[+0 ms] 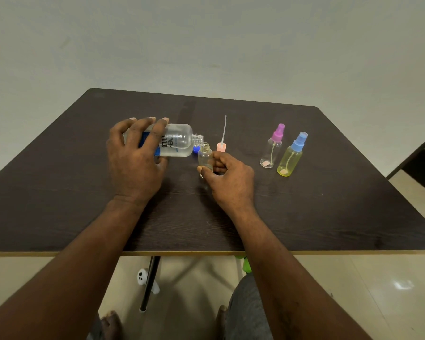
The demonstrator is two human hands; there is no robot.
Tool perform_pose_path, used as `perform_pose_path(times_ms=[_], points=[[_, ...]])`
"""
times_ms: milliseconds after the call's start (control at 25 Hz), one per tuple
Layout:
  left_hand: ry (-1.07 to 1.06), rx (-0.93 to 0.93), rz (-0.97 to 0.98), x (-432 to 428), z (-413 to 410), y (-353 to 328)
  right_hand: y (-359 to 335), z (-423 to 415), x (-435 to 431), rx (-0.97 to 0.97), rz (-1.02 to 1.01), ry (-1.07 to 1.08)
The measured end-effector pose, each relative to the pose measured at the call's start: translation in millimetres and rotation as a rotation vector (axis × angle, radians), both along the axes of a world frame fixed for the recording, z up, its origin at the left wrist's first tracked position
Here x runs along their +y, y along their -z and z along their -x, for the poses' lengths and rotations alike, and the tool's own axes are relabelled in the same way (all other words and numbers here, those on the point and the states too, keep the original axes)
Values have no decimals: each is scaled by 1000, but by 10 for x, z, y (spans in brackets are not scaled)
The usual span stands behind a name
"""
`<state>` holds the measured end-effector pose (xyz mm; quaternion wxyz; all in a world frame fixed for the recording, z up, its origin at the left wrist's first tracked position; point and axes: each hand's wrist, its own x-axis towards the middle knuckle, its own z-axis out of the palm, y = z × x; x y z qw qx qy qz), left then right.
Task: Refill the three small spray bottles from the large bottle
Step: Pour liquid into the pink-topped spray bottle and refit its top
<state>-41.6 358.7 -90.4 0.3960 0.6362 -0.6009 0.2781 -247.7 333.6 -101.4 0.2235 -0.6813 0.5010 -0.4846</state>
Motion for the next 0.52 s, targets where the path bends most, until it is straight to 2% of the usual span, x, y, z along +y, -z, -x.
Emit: perform_pose_path(times_ms=[520], points=[[1, 4, -5, 14, 10, -15, -1, -7, -2, -13, 0, 1]])
